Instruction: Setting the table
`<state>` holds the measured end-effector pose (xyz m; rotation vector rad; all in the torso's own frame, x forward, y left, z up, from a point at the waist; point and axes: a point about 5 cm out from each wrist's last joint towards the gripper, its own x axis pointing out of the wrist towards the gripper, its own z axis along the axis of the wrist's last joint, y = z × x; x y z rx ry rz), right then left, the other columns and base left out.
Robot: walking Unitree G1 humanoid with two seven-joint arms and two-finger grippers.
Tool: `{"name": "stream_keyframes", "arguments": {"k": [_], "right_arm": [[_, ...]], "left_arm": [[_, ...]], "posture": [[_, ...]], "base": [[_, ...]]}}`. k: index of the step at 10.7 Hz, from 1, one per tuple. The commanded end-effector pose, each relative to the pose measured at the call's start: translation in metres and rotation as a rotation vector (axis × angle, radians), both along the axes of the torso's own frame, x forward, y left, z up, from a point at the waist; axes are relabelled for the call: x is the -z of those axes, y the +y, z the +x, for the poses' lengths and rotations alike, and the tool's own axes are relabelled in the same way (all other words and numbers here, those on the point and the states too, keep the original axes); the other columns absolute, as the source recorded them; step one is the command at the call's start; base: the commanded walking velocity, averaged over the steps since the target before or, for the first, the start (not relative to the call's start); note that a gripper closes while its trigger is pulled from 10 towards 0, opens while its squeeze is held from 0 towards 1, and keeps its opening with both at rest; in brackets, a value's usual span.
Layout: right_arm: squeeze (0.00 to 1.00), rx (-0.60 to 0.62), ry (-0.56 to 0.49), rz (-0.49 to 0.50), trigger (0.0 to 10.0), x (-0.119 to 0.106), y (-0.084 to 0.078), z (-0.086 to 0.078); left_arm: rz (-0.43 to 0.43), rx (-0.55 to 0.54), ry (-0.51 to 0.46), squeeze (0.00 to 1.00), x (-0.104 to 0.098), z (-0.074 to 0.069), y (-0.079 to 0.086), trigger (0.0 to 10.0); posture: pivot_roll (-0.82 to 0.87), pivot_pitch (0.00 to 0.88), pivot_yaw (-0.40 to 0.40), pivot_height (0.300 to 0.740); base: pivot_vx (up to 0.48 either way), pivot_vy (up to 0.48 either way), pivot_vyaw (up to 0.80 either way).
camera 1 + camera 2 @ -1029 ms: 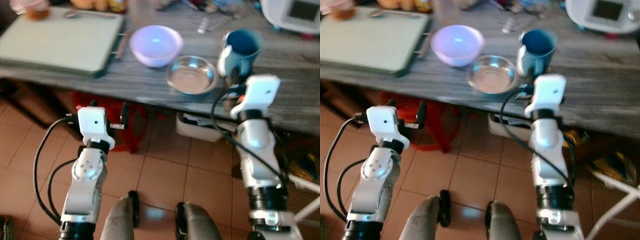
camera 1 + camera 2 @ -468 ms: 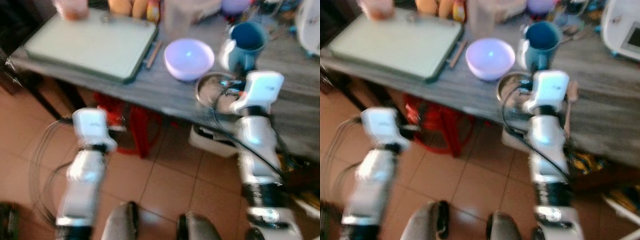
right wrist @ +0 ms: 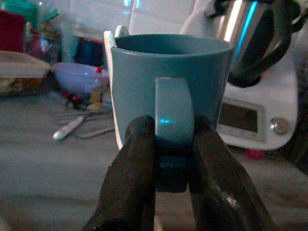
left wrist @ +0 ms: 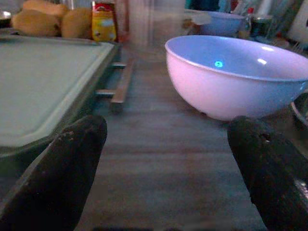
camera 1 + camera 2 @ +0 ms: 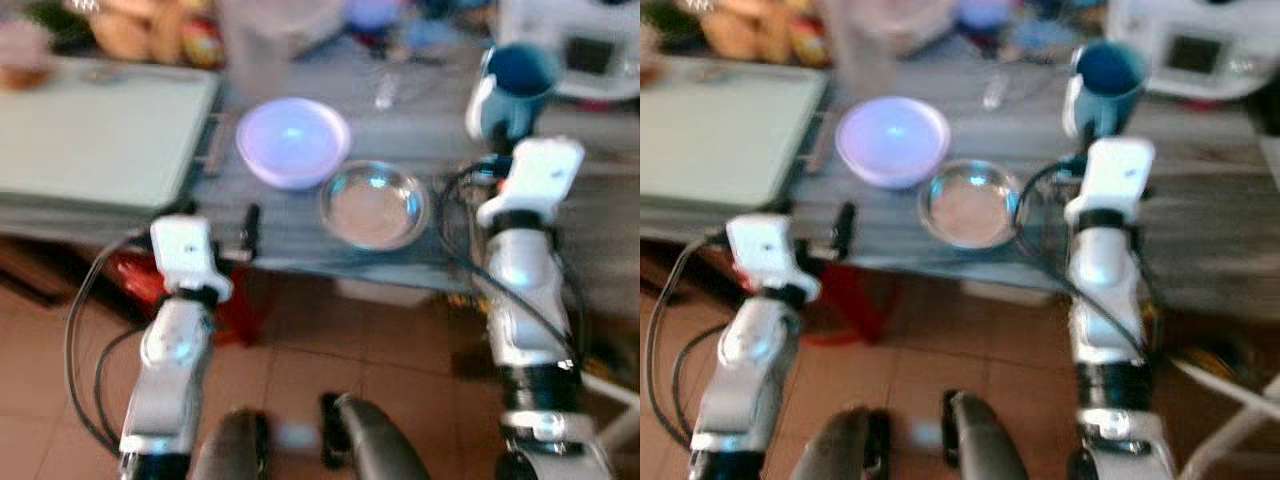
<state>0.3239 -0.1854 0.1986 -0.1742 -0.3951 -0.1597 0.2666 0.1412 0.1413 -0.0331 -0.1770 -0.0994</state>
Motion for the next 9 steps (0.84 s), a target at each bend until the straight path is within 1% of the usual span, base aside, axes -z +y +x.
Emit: {"name": "stream_keyframes", "arguments": {"k": [1, 3, 4, 5, 7, 8, 9], "right_arm": [[0.0, -0.025, -0.006, 0.0, 10.0, -0.002, 0.004, 0.0], [0.0, -0.108, 0.034, 0.003, 10.0, 0.002, 0.01, 0.006], [0.0, -0.147, 0.048, 0.009, 10.0, 0.004, 0.011, 0.008], [0.0, -0.166, 0.07, 0.008, 10.0, 0.006, 0.011, 0.01], [0.0, -0.172, 0.094, 0.006, 10.0, 0.011, 0.003, 0.013], [0.0, -0.174, 0.1, 0.001, 10.0, 0.012, -0.005, 0.014], [0.0, -0.173, 0.104, 0.008, 10.0, 0.011, -0.009, 0.016]], "left_arm": [[0.001, -0.019, 0.007, 0.0, 0.002, -0.003, 0.004, 10.0], [0.002, -0.027, 0.022, 0.0, 0.005, -0.008, 0.008, 10.0], [0.015, -0.029, 0.035, 0.0, 0.008, -0.011, 0.011, 10.0], [0.018, -0.036, 0.04, 0.0, 0.01, -0.012, 0.014, 10.0], [0.019, -0.036, 0.042, 0.0, 0.01, -0.012, 0.014, 10.0], [0.019, -0.032, 0.043, 0.0, 0.009, -0.012, 0.013, 10.0], [0.019, -0.029, 0.044, 0.0, 0.01, -0.012, 0.013, 10.0]], "posture": [[-0.03, 0.213, -0.005, 0.74], [-0.03, 0.22, -0.004, 0.74], [-0.02, 0.222, -0.007, 0.74], [-0.02, 0.224, -0.008, 0.74], [-0.02, 0.227, -0.006, 0.74], [-0.02, 0.231, -0.002, 0.74], [-0.02, 0.233, 0.001, 0.74]], "base": [[0.0, 0.0, 0.0], [0.0, 0.0, 0.0], [0.0, 0.0, 0.0], [0.0, 0.0, 0.0], [0.0, 0.0, 0.0], [0.0, 0.0, 0.0], [0.0, 0.0, 0.0]]}}
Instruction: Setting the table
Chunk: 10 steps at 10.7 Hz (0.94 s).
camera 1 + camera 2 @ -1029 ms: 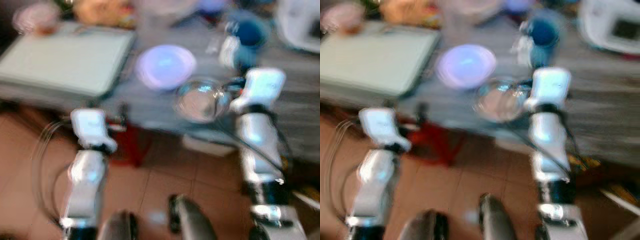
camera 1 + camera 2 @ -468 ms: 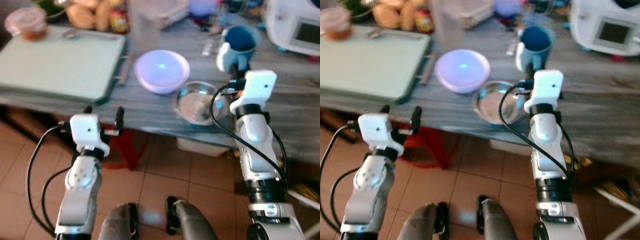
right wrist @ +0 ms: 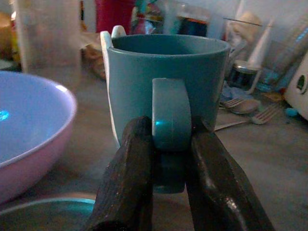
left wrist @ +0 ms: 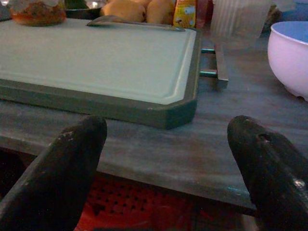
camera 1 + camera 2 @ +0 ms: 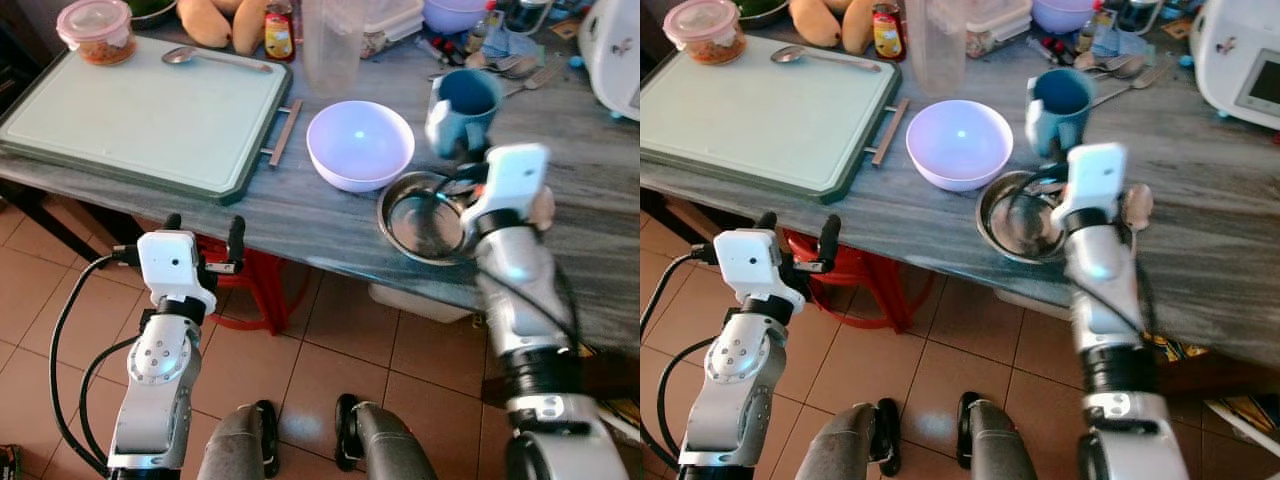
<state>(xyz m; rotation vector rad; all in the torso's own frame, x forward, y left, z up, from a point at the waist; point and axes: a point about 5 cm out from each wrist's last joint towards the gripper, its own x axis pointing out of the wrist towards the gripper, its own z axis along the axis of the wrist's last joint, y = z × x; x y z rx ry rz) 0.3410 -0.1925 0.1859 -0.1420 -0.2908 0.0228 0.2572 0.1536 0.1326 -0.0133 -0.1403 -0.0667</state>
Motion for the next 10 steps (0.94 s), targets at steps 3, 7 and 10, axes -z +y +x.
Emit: {"name": "stream_keyframes", "arguments": {"k": [3, 7, 10], "right_arm": [[0.0, 0.002, 0.001, 0.005, 10.0, 0.001, -0.005, 0.0], [0.0, -0.006, 0.044, 0.019, 10.0, 0.018, 0.0, -0.009], [0.0, 0.024, 0.046, 0.017, 10.0, 0.02, -0.005, -0.012]], "left_arm": [[0.002, 0.006, 0.005, 0.0, -0.001, -0.002, 0.001, 10.0], [0.007, 0.016, 0.006, 0.0, -0.002, -0.001, 0.0, 10.0], [0.004, 0.023, 0.006, 0.0, -0.003, 0.0, -0.002, 10.0]], "posture": [[-0.01, 0.237, 0.004, 0.74], [-0.01, 0.243, 0.009, 0.74], [-0.02, 0.244, 0.011, 0.74]], "base": [[0.0, 0.0, 0.0], [0.0, 0.0, 0.0], [0.0, 0.0, 0.0]]}}
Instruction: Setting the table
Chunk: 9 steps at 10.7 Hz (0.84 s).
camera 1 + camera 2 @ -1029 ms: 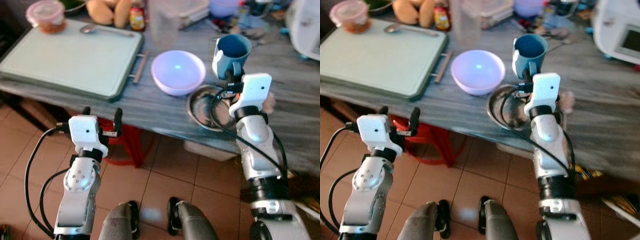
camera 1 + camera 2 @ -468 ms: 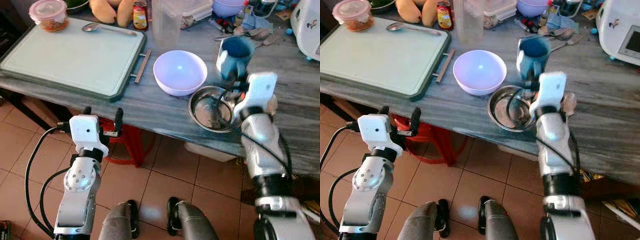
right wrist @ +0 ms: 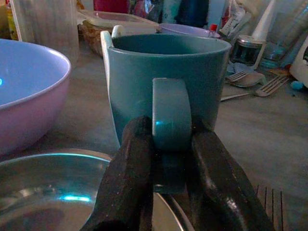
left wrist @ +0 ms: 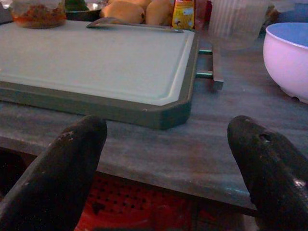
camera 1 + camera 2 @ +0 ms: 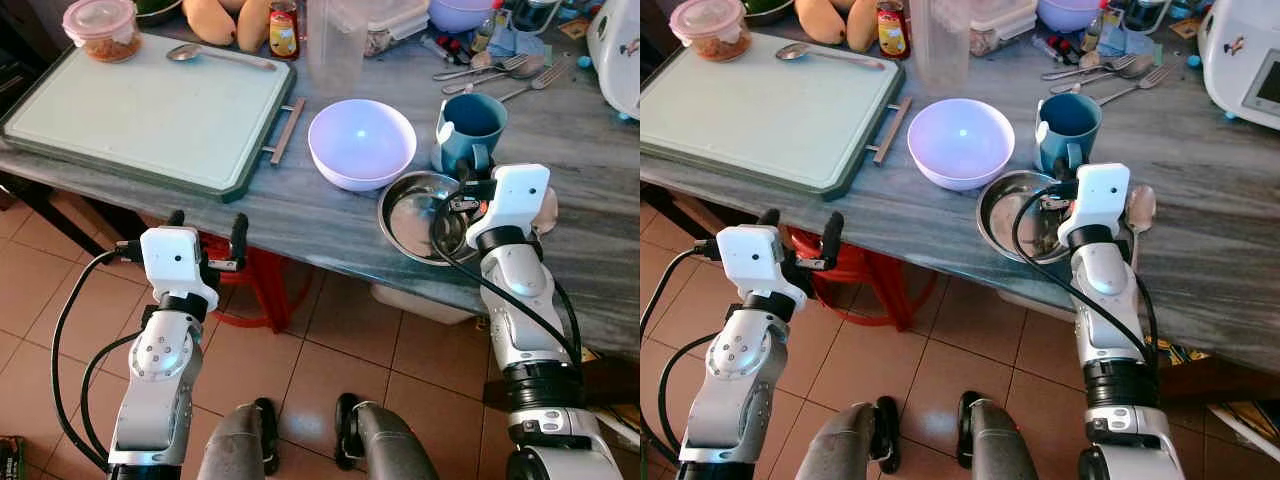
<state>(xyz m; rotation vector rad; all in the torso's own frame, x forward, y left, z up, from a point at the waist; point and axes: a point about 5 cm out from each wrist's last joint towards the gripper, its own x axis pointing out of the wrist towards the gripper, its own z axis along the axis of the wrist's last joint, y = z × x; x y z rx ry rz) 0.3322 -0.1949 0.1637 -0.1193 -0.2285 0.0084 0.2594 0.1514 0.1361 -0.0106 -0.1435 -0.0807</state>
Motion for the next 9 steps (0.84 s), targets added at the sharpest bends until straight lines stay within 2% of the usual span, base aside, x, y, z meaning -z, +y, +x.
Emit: {"name": "stream_keyframes", "arguments": {"k": [1, 2, 3, 4, 9], "right_arm": [[0.0, 0.014, -0.014, -0.008, 10.0, -0.002, -0.003, -0.003], [0.63, 0.015, -0.006, -0.004, 10.0, 0.001, -0.003, -0.005], [0.92, 0.018, -0.004, -0.002, 10.0, 0.002, -0.003, -0.006], [1.0, 0.029, -0.006, -0.003, 10.0, 0.002, -0.004, -0.007], [1.0, 0.079, -0.063, -0.013, 10.0, -0.008, -0.005, -0.015]], "left_arm": [[0.0, 0.009, 0.008, 0.0, 0.001, -0.001, 0.0, 10.0], [0.0, 0.008, 0.007, 0.0, 0.001, -0.001, 0.0, 10.0], [0.0, 0.008, 0.008, 0.0, 0.001, -0.001, 0.0, 10.0], [0.0, 0.01, 0.007, 0.0, 0.001, -0.001, 0.0, 10.0], [-0.002, 0.015, -0.002, 0.0, -0.001, 0.003, -0.001, 10.0]], "posture": [[-0.02, 0.242, 0.009, 0.74], [-0.02, 0.242, 0.01, 0.74], [-0.02, 0.241, 0.011, 0.74], [-0.02, 0.241, 0.012, 0.74], [-0.03, 0.225, 0.012, 0.74]], "base": [[0.0, 0.0, 0.0], [0.0, 0.0, 0.0], [0.0, 0.0, 0.0], [0.0, 0.0, 0.0], [0.0, 0.0, 0.0]]}}
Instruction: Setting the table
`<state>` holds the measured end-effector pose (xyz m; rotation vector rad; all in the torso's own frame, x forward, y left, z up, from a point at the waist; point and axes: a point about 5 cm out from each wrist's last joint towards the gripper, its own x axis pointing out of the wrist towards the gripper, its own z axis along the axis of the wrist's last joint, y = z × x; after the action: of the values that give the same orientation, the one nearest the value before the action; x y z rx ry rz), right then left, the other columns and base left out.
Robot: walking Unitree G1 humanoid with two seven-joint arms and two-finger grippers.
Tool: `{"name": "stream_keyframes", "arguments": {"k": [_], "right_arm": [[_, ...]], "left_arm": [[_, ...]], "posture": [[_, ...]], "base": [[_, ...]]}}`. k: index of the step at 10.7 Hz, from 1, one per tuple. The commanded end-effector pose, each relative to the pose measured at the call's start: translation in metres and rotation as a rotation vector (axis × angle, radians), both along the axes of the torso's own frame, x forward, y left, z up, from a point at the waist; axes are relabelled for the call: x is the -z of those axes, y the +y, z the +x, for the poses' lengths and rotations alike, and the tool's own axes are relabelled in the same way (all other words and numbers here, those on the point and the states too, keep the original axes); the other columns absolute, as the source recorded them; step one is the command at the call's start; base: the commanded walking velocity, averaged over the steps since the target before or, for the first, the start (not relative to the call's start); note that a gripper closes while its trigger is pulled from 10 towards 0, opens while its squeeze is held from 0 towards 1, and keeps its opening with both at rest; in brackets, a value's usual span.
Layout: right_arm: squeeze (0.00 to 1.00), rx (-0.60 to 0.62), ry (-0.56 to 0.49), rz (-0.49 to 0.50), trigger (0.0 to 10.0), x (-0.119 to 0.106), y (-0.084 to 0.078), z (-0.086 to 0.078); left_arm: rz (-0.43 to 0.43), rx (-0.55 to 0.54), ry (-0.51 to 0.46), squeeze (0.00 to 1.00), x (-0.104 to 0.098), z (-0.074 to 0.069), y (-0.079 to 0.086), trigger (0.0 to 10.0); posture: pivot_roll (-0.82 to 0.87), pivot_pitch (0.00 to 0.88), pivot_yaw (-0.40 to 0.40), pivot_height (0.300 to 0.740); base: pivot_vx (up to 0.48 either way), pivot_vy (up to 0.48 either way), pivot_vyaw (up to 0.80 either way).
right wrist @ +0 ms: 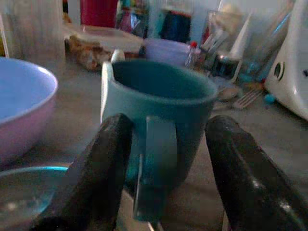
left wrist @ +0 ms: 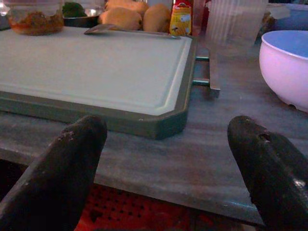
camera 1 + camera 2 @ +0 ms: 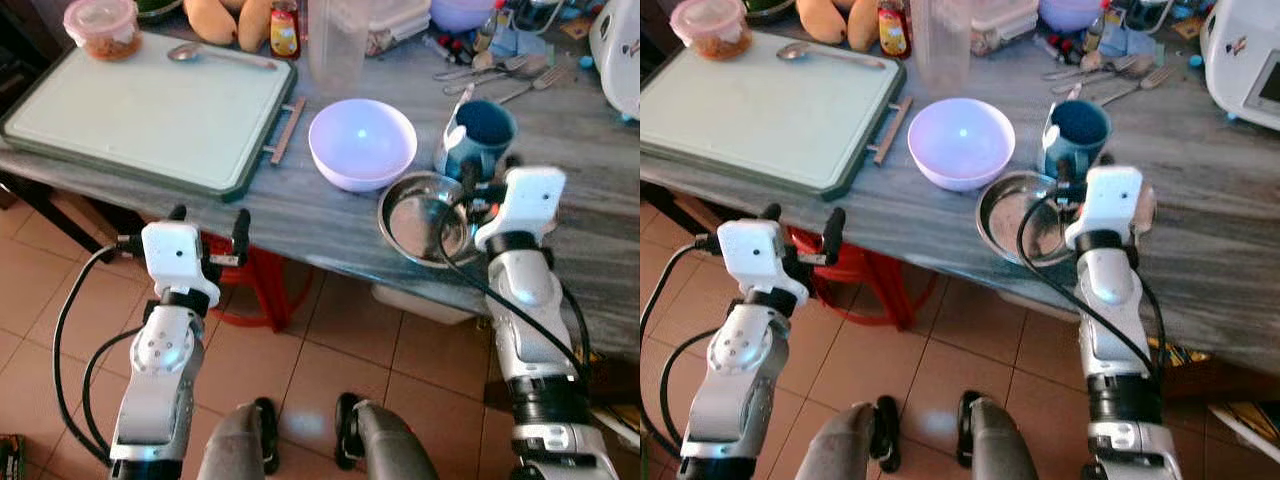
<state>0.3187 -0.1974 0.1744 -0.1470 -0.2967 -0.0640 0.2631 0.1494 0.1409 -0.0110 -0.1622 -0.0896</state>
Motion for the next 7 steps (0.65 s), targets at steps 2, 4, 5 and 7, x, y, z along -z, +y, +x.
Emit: {"name": "stream_keyframes", "arguments": {"k": [2, 4, 5, 7], "right_arm": [[1.0, 0.034, -0.018, 0.0, 10.0, -0.003, -0.001, -0.005], [0.96, 0.064, -0.038, -0.009, 10.0, -0.006, 0.001, -0.012], [0.69, 0.077, -0.049, -0.013, 10.0, -0.008, 0.001, -0.017], [0.0, 0.078, -0.073, -0.051, 10.0, -0.009, 0.009, -0.03]], "left_arm": [[0.0, 0.005, 0.014, 0.0, 0.004, 0.0, 0.001, 10.0], [-0.002, 0.004, 0.011, 0.0, 0.004, 0.001, 0.001, 10.0], [-0.003, 0.003, 0.009, 0.0, 0.003, 0.001, 0.001, 10.0], [-0.01, -0.001, 0.009, 0.0, 0.004, 0.002, 0.001, 10.0]], "posture": [[-0.03, 0.221, 0.011, 0.74], [-0.03, 0.214, 0.008, 0.74], [-0.03, 0.213, 0.008, 0.74], [-0.03, 0.205, 0.013, 0.74]], "base": [[0.0, 0.0, 0.0], [0.0, 0.0, 0.0], [0.0, 0.0, 0.0], [0.0, 0.0, 0.0]]}}
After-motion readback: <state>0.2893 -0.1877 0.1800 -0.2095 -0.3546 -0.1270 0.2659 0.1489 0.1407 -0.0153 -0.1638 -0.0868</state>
